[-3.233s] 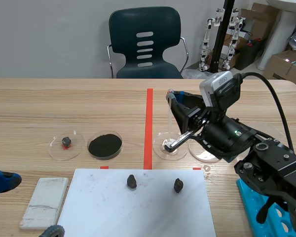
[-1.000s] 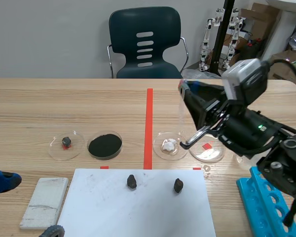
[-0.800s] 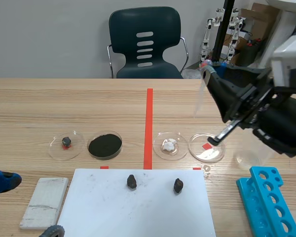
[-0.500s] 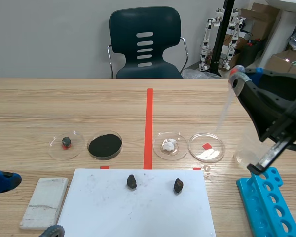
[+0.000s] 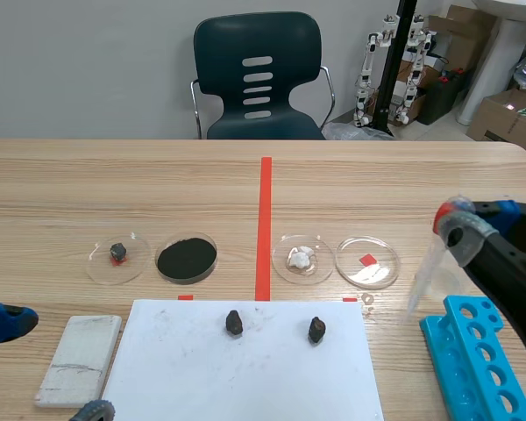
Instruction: Squeeze the dropper onto the mineral
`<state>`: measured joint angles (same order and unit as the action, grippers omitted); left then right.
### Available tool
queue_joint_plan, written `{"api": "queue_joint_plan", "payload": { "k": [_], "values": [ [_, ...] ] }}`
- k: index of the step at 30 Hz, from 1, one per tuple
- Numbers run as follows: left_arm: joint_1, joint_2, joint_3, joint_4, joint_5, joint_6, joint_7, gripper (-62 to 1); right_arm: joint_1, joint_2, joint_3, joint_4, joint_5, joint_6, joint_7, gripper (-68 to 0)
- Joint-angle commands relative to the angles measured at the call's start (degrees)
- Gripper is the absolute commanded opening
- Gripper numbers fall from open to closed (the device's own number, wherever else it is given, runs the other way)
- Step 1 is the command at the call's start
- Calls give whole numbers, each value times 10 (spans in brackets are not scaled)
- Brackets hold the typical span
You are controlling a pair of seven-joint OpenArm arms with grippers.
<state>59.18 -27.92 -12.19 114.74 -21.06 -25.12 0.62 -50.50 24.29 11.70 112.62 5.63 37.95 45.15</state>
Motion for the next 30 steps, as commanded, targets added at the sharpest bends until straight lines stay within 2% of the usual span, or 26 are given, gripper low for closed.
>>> {"api": "queue_joint_plan", "payload": {
  "k": [1, 26, 30],
  "values": [
    [-2, 4, -2, 8, -6, 1, -6, 14, -5, 3, 7, 10, 3, -2, 18, -662],
    [-2, 4, -2, 8, -6, 1, -6, 14, -9, 3, 10, 10, 3, -5, 22, -662],
    [-2, 4, -2, 8, -6, 1, -6, 14, -9, 3, 10, 10, 3, -5, 38, -662]
  ]
}}
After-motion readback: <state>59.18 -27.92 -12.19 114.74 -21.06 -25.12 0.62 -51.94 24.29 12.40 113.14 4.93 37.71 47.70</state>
